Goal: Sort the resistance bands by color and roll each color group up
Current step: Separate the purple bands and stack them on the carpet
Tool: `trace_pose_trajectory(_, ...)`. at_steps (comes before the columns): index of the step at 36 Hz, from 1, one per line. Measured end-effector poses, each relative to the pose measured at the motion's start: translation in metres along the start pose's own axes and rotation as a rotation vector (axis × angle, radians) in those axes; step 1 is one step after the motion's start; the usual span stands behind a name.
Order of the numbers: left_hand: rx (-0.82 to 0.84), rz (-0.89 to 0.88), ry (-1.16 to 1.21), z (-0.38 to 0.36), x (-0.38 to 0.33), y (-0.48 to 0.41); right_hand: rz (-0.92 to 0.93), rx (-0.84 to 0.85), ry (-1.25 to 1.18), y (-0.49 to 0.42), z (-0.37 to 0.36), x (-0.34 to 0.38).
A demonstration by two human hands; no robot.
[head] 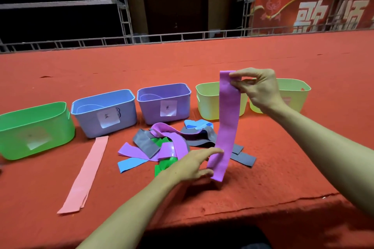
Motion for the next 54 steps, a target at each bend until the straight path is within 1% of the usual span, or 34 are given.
trace_pose_trajectory(3,0.037,-0.042,-0.125,0.005,0.019,0.013,-0.011,0.042,0.011,0.011,-0.006,-0.007)
trace_pose_trajectory(6,0.079,-0.011,-0.300,0.010,0.042,0.026,-0.014,0.067,0.025,0.021,-0.010,-0.012)
trace_pose_trajectory(9,0.216,0.054,-0.479,0.009,0.059,0.035,-0.016,0.082,0.066,0.028,-0.014,-0.017)
trace_pose_trajectory(11,0.241,0.092,-0.490,0.009,0.064,0.038,-0.012,0.094,0.104,0.031,-0.018,-0.019)
trace_pose_trajectory(14,0.226,0.145,-0.487,0.011,0.067,0.039,0.007,0.114,0.122,0.034,-0.022,-0.019)
trace_pose_trajectory(19,0.134,0.118,-0.483,0.011,0.064,0.037,0.010,0.143,0.134,0.038,-0.025,-0.017)
trace_pose_trajectory(21,0.125,0.193,-0.433,0.014,0.063,0.034,-0.005,0.149,0.123,0.040,-0.025,-0.017)
trace_pose_trajectory(23,0.058,0.248,-0.282,0.025,0.059,0.031,-0.022,0.152,0.101,0.041,-0.025,-0.018)
trace_pose_trajectory(24,-0.008,0.251,-0.260,0.033,0.054,0.029,-0.026,0.155,0.091,0.042,-0.025,-0.018)
trace_pose_trajectory(27,-0.186,0.289,-0.067,0.054,0.052,0.029,-0.031,0.152,0.074,0.042,-0.024,-0.016)
trace_pose_trajectory(30,-0.266,0.253,0.064,0.074,0.048,0.016,-0.061,0.135,0.033,0.040,-0.021,-0.015)
trace_pose_trajectory(31,-0.319,0.250,0.102,0.080,0.050,0.015,-0.066,0.127,0.018,0.038,-0.020,-0.014)
trace_pose_trajectory(32,-0.378,0.234,0.095,0.089,0.054,0.013,-0.066,0.118,0.005,0.036,-0.019,-0.012)
trace_pose_trajectory(33,-0.464,0.184,0.041,0.102,0.053,0.012,-0.068,0.109,-0.010,0.035,-0.018,-0.010)
trace_pose_trajectory(34,-0.515,0.178,0.012,0.112,0.052,0.011,-0.070,0.101,-0.027,0.032,-0.018,-0.008)
trace_pose_trajectory(37,-0.624,0.207,0.052,0.138,0.055,0.006,-0.082,0.071,-0.096,0.027,-0.017,-0.002)
trace_pose_trajectory(41,-0.707,0.261,0.126,0.169,0.059,-0.002,-0.096,0.033,-0.156,0.019,-0.015,0.004)
trace_pose_trajectory(46,-0.769,0.314,0.156,0.203,0.053,-0.016,-0.062,0.012,-0.189,0.005,-0.017,0.020)
trace_pose_trajectory(49,-0.799,0.279,0.156,0.219,0.044,-0.024,-0.041,0.027,-0.197,-0.005,-0.022,0.031)
trace_pose_trajectory(54,-0.826,0.241,0.194,0.240,0.032,-0.035,-0.002,0.105,-0.163,-0.017,-0.034,0.049)
Point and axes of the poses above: each hand's wrist, its own y-axis away from the middle knuckle, its own z-axis out of the back of the hand, x = y × z, the point moved 8 cm from there along -y, towards the middle knuckle, and after that the axes turned 8 degrees about -y, right-handed, at the moved point
